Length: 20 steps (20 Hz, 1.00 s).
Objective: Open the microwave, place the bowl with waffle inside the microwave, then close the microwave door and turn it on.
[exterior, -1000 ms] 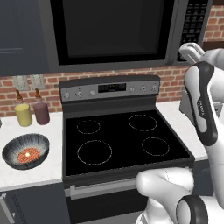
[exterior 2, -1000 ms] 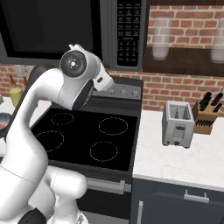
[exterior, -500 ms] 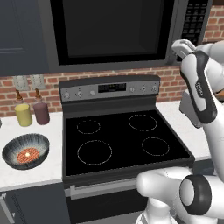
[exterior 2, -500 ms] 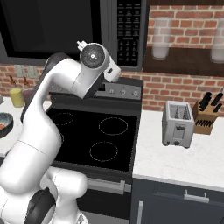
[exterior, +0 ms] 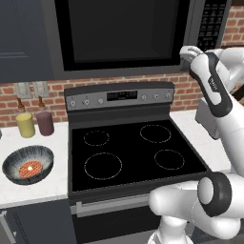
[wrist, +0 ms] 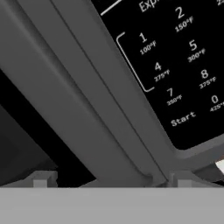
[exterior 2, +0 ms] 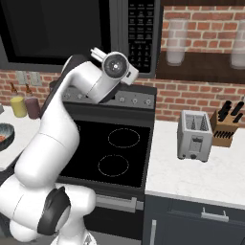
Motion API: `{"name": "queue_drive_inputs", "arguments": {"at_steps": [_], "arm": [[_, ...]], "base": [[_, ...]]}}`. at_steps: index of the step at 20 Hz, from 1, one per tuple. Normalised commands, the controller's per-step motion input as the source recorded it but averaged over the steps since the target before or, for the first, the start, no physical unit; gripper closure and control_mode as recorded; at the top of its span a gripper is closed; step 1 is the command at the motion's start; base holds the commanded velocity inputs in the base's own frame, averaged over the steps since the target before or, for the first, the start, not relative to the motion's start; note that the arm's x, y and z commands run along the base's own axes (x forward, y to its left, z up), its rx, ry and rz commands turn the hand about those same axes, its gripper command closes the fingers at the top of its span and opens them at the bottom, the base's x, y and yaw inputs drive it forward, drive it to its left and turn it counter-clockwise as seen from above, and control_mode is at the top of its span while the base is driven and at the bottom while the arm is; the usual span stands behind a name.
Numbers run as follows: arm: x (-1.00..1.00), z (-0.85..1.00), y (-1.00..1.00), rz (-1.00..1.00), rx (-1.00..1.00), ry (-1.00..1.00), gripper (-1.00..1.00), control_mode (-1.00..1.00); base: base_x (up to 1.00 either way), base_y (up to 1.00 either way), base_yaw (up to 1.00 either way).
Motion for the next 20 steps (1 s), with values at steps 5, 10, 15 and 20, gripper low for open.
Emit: {"name": "queue_drive_inputs", "arguments": {"at_steps": [5, 10, 15, 20], "arm": [[0.35, 0.08, 0.0, 0.01, 0.0, 0.0, -1.0, -1.0], [0.33, 0.02, 0.0, 0.0, 0.0, 0.0, -1.0, -1.0], [0.42, -0.01, 0.0, 0.0, 0.0, 0.0, -1.0, -1.0], [0.51, -0.02, 0.0, 0.0, -0.04, 0.0, -1.0, -1.0]], "base": [[0.0, 0.0, 0.0], [0.0, 0.0, 0.0], [0.0, 0.0, 0.0], [0.0, 0.0, 0.0]]}}
